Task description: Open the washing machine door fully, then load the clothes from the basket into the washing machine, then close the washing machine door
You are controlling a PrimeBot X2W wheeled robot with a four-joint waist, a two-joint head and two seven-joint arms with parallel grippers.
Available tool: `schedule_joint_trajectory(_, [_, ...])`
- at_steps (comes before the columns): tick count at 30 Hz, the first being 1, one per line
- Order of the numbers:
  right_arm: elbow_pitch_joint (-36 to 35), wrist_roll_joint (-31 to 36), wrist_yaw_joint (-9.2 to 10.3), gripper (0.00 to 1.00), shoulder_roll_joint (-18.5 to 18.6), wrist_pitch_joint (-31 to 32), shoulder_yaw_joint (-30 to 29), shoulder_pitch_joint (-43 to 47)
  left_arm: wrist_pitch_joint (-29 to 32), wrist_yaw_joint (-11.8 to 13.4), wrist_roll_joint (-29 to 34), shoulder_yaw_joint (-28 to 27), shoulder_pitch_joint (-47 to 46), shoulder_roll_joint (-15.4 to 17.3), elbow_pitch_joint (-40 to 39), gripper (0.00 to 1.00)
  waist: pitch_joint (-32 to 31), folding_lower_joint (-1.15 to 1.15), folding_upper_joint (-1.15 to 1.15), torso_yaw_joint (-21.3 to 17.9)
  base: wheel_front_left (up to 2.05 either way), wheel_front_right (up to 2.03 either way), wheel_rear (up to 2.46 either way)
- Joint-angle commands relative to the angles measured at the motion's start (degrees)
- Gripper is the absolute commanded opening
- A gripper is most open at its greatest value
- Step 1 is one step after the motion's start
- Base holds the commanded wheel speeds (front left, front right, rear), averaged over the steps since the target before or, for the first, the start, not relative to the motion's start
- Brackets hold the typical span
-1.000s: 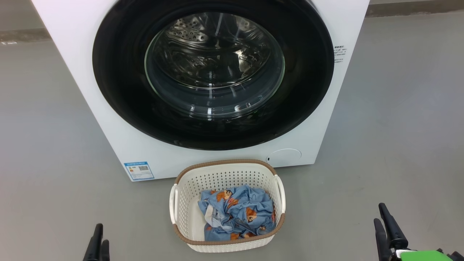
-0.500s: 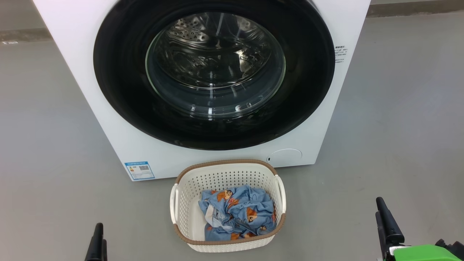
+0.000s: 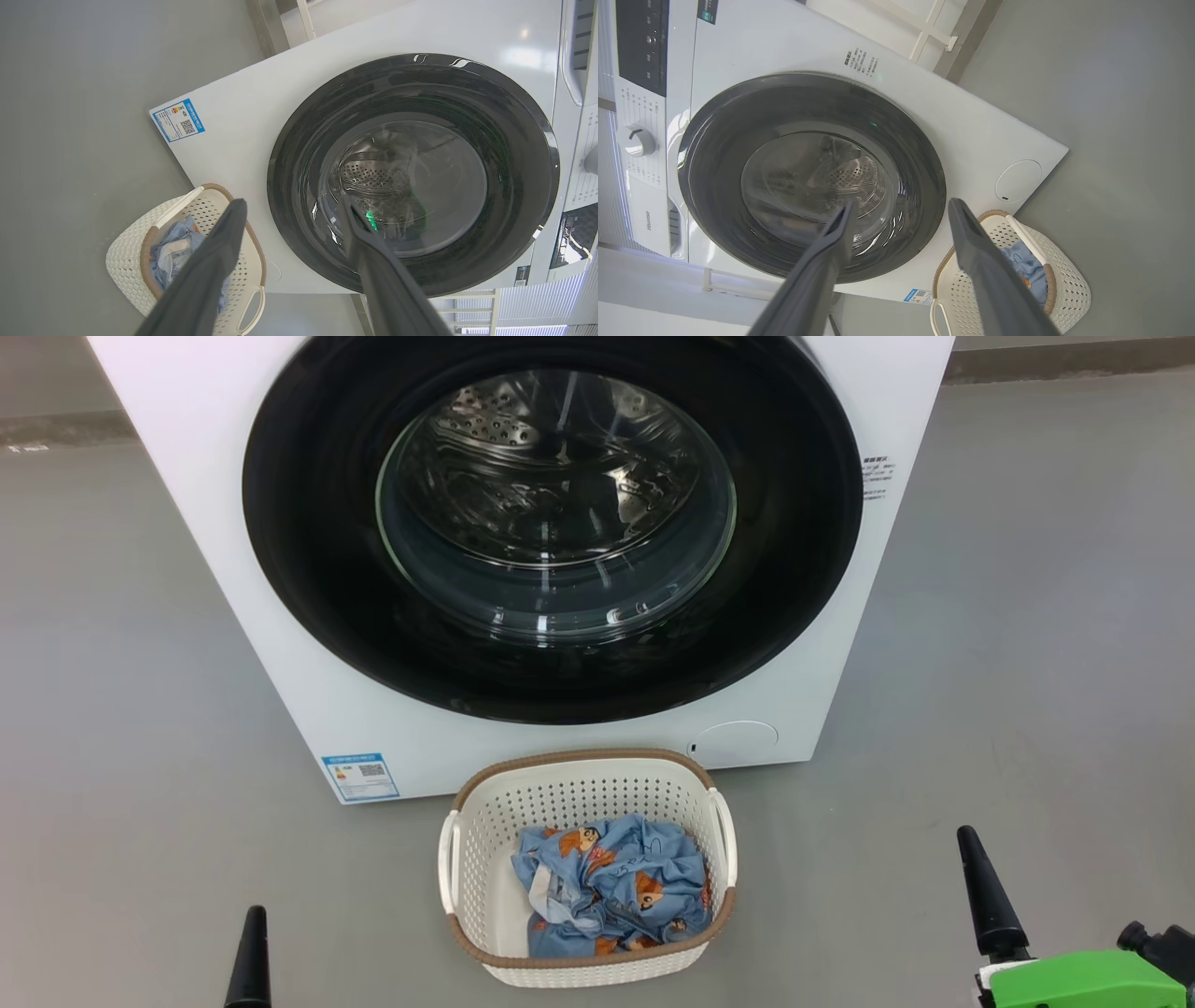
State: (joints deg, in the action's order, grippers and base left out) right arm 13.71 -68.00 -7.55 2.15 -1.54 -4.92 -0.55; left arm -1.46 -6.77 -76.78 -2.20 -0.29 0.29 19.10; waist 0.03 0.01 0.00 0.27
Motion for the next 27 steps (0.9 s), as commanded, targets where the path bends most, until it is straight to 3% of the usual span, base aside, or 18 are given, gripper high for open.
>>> schedule_joint_trajectory(1, [-1.9,1.67,0.02,1.0,0.81,-0.6,0.8,-1.75,-0.52,-0.28,1.38,-0.85,-1.7,1.31,-1.67,1.0,0.0,-0.01,0.0,0.0,0.0,0.0,0.0])
schedule_joint_trajectory(27, [-3.9,25.96,0.04,1.0,2.43,-4.95,4.92,-2.11,-4.93,-0.43,26.9,-2.1,-1.88,1.74,-0.12,1.0,0.08,-0.01,0.0,0.41,0.0,0.0,0.0])
